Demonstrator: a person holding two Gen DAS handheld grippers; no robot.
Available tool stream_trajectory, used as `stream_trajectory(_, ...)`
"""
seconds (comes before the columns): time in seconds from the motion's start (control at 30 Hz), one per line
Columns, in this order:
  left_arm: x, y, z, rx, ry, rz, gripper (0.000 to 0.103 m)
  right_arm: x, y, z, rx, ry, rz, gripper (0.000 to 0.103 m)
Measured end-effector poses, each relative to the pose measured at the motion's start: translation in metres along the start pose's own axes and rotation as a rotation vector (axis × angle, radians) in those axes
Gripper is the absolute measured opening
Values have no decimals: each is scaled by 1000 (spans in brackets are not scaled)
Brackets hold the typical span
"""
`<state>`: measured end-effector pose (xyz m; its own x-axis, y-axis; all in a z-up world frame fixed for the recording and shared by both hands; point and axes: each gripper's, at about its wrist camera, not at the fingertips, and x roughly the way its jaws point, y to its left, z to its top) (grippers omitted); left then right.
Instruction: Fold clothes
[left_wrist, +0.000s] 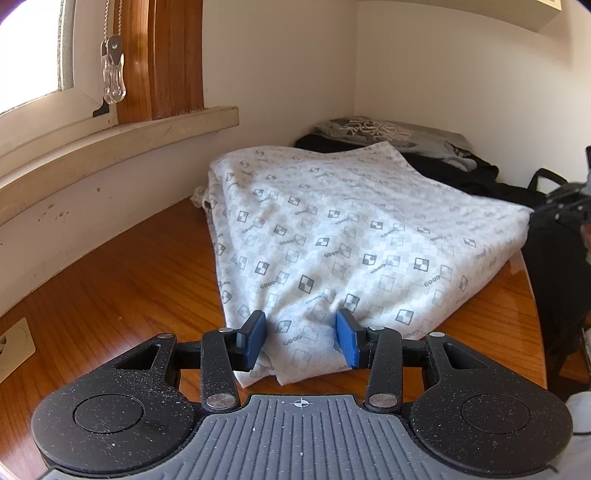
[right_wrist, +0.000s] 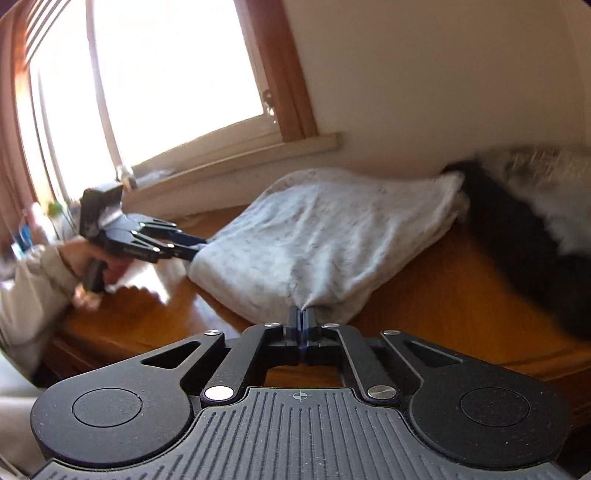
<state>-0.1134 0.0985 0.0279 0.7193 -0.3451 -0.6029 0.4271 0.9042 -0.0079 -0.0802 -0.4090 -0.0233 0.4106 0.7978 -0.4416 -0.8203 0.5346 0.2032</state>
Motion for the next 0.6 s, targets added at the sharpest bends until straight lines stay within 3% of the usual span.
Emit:
stream_trajectory(0.13, 0, -1, 0, 4, 0, 3, 46, -21, -11, 0, -20, -17, -72, 1)
stream_trajectory(0.4, 0, -2, 0, 7, 0, 10, 47, 0, 10, 6, -94, 28, -77, 3)
stream_trajectory(0.6, 0, -2, 0, 9, 0, 10, 47, 14, 20, 5, -111, 52, -73, 29)
